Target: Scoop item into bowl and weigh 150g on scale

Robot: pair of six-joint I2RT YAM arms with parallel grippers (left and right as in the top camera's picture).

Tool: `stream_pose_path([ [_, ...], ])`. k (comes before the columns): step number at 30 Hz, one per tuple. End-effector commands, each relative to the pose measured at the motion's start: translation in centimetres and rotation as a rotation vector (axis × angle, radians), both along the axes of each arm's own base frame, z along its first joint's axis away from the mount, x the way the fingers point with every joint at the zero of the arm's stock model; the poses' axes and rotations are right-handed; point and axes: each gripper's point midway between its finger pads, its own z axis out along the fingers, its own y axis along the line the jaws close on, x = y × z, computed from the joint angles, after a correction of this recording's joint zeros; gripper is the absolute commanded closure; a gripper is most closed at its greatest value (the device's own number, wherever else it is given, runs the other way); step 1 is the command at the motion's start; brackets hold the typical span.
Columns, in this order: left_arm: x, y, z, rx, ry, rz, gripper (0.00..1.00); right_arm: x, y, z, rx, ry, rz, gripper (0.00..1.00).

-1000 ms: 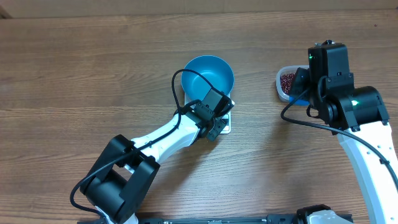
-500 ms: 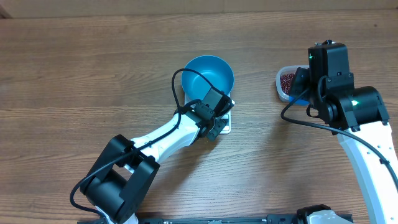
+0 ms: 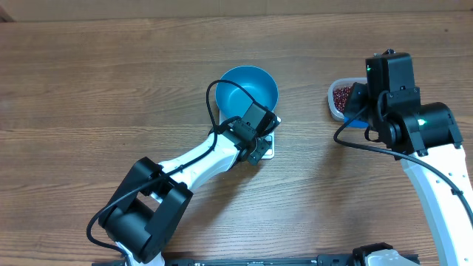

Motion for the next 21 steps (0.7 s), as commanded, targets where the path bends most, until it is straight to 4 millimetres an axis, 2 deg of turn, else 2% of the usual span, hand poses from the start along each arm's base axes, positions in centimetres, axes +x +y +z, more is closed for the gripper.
stream_pose_path([
  [1,0.3,0.4,-0.6,0.02,0.022,0.007,0.96,0.3,0.2,2.1,0.009,-0.064,0.005,0.96],
  [6,0.1,0.1,2.4,0.001,-0.001,-0.002,0.96,0.5,0.2,2.3,0.011,-0.076,0.005,0.96],
  [15,-1.4,0.2,9.2,-0.067,-0.083,-0.024,0.96,0.8,0.3,2.5,0.014,-0.092,0.005,0.96],
  [17,-1.2,0.5,9.5,-0.067,-0.093,-0.016,0.96,0.9,0.3,2.6,0.015,-0.095,0.005,0.96],
  [21,-1.2,0.9,7.6,-0.03,-0.061,-0.008,0.96,0.9,0.3,2.5,0.015,-0.094,0.006,0.96],
])
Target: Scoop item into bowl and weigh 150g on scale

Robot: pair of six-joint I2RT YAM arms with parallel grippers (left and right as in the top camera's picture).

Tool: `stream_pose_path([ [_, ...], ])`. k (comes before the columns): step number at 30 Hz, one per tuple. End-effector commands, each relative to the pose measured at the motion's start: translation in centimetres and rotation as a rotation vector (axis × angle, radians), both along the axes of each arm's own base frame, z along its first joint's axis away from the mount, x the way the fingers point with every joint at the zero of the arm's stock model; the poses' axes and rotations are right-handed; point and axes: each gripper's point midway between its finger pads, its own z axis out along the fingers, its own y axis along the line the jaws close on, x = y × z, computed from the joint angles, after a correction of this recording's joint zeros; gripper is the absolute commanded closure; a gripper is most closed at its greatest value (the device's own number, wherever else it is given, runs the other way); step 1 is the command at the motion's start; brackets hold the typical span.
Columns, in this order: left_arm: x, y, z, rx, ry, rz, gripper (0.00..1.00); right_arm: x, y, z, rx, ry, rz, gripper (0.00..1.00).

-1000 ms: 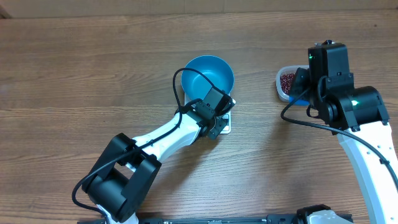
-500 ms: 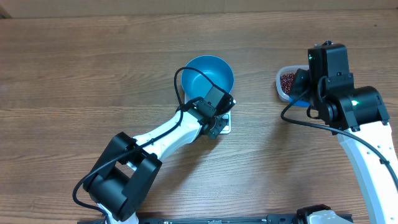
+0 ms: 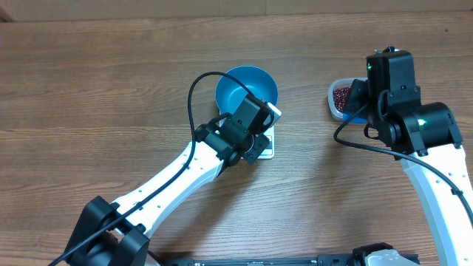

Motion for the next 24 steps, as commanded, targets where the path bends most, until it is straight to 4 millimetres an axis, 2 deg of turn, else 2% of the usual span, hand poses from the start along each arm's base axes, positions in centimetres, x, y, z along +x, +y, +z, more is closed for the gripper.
stream_pose_path([
  [1,0.2,0.3,-1.7,0.04,0.026,0.005,0.96,0.2,0.1,2.0,0.008,-0.059,0.005,0.96],
  [10,0.2,0.2,-7.8,0.116,0.118,0.004,0.96,0.2,0.1,2.0,0.007,-0.059,0.005,0.96],
  [12,0.2,0.3,-8.6,0.129,0.13,0.004,0.96,0.2,0.1,2.0,0.007,-0.059,0.005,0.96],
  [24,1.1,0.0,-8.2,0.114,0.088,0.013,0.96,0.2,0.1,2.0,0.007,-0.059,0.005,0.96],
])
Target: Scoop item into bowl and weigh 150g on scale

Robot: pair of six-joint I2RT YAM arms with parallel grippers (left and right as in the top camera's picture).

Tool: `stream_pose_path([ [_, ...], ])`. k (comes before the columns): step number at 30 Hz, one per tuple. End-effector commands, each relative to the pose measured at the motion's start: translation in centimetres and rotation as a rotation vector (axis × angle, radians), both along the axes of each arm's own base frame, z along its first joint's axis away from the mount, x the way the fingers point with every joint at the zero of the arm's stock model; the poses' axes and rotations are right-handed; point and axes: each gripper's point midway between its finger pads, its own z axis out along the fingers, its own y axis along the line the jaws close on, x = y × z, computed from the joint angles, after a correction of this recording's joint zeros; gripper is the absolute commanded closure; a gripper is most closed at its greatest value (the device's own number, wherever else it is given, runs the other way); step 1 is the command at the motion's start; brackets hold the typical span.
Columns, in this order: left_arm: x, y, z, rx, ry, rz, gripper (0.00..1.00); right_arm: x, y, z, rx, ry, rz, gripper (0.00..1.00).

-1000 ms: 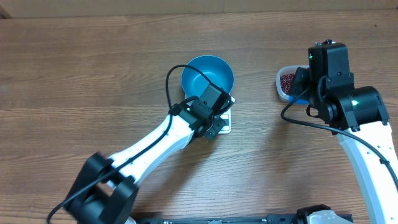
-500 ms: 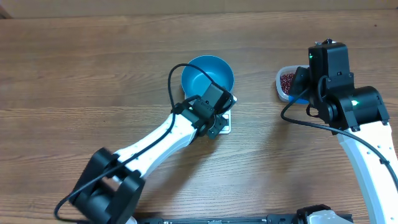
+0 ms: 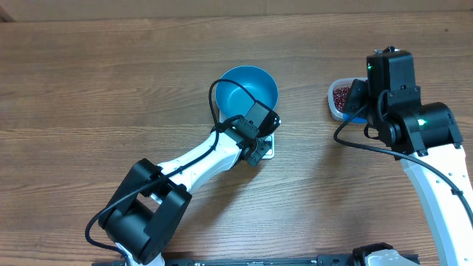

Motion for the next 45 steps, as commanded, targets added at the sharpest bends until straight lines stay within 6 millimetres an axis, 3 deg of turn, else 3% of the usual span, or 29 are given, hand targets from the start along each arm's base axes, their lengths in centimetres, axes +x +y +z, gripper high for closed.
stream_pose_path([
  [1,0.3,0.1,0.0,0.004,-0.014,0.002,0.96,0.2,0.1,2.0,0.007,-0.059,0.005,0.96],
  [35,0.3,1.1,-2.9,0.054,0.031,0.018,0.96,0.2,0.1,2.0,0.009,-0.058,0.004,0.96],
  [42,0.4,1.4,-2.7,0.054,0.044,0.026,0.96,0.2,0.1,2.0,0.008,-0.058,0.005,0.96],
  [45,0.5,1.2,-1.7,0.057,0.037,0.024,0.96,0.2,0.1,2.0,0.008,-0.059,0.005,0.96],
])
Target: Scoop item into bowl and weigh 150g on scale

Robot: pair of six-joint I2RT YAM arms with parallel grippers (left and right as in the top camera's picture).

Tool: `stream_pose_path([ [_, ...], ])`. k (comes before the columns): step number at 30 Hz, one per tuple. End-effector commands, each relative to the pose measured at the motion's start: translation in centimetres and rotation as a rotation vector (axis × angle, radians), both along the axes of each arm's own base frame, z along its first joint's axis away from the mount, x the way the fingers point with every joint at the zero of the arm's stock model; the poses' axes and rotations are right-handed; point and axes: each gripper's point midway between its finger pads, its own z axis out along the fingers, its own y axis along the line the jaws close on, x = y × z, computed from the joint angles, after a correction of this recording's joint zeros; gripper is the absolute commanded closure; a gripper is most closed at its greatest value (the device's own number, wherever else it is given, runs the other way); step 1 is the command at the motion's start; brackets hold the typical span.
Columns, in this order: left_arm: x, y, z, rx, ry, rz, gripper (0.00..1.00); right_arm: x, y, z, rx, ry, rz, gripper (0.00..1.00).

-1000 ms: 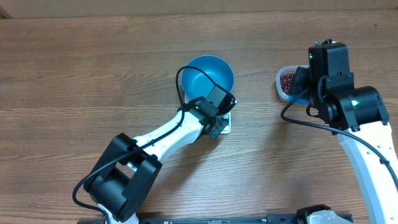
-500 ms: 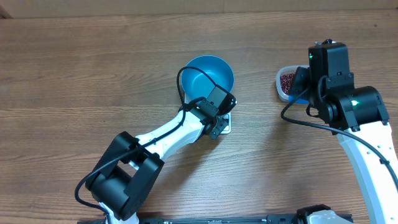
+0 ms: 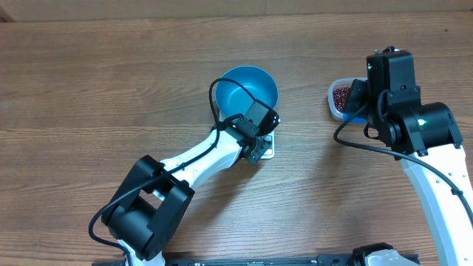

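The blue bowl (image 3: 247, 87) stands empty at the table's middle. Just in front of it lies the small white scale (image 3: 267, 148), mostly covered by my left gripper (image 3: 270, 123). That gripper hangs over the bowl's near rim and the scale, and its jaws are hidden from the overhead camera. At the right, a clear container of red beans (image 3: 341, 96) sits partly under my right gripper (image 3: 353, 106). A blue piece (image 3: 356, 120) shows below that gripper, but the wrist hides the fingers.
The wooden table (image 3: 89, 89) stretches to the left and front. My left arm (image 3: 192, 166) crosses diagonally from the front left. The right arm (image 3: 436, 170) rises along the right edge.
Almost nothing differs. My left arm's elbow has shifted slightly, while its gripper stays over the bowl's near rim and the scale. The right arm has not moved.
My left gripper was first at the bowl's near rim, over the scale. Then the arm was stretched out with the gripper a little farther up-left, and more of the scale showed. After that it was back at the first spot, where it still is. The right arm held still.
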Motion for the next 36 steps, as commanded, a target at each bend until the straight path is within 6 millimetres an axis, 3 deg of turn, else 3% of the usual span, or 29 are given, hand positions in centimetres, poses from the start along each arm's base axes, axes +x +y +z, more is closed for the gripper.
stream_pose_path([
  [1,0.1,0.6,-0.4,0.035,0.02,0.005,0.96,0.2,0.1,2.0,0.008,-0.058,0.005,0.96],
  [5,-0.5,0.0,2.1,0.009,-0.009,-0.014,0.96,0.2,0.1,2.0,0.011,-0.059,0.002,0.96],
  [12,-3.5,-1.4,6.4,-0.041,-0.024,-0.086,0.96,0.2,0.1,2.0,0.011,-0.058,0.003,0.96],
  [16,-4.6,-1.0,9.5,-0.066,-0.057,-0.095,0.95,0.2,0.1,2.0,0.011,-0.058,0.003,0.96],
  [17,-4.8,-0.7,10.1,-0.072,-0.064,-0.094,0.89,0.2,0.2,2.0,0.012,-0.059,0.003,0.96],
  [19,-4.9,0.0,11.2,-0.079,-0.073,-0.077,0.66,0.2,0.2,2.0,0.016,-0.057,0.006,0.96],
  [20,-4.9,0.9,12.1,-0.085,-0.081,-0.058,0.02,0.2,0.5,2.0,0.025,-0.056,0.014,0.96],
  [25,-4.8,3.2,14.0,-0.103,-0.097,-0.003,0.0,0.2,0.6,1.9,0.031,-0.055,0.019,0.96],
  [36,-3.8,5.9,18.9,-0.234,-0.193,0.083,0.0,0.2,0.6,1.9,0.031,-0.055,0.019,0.96],
])
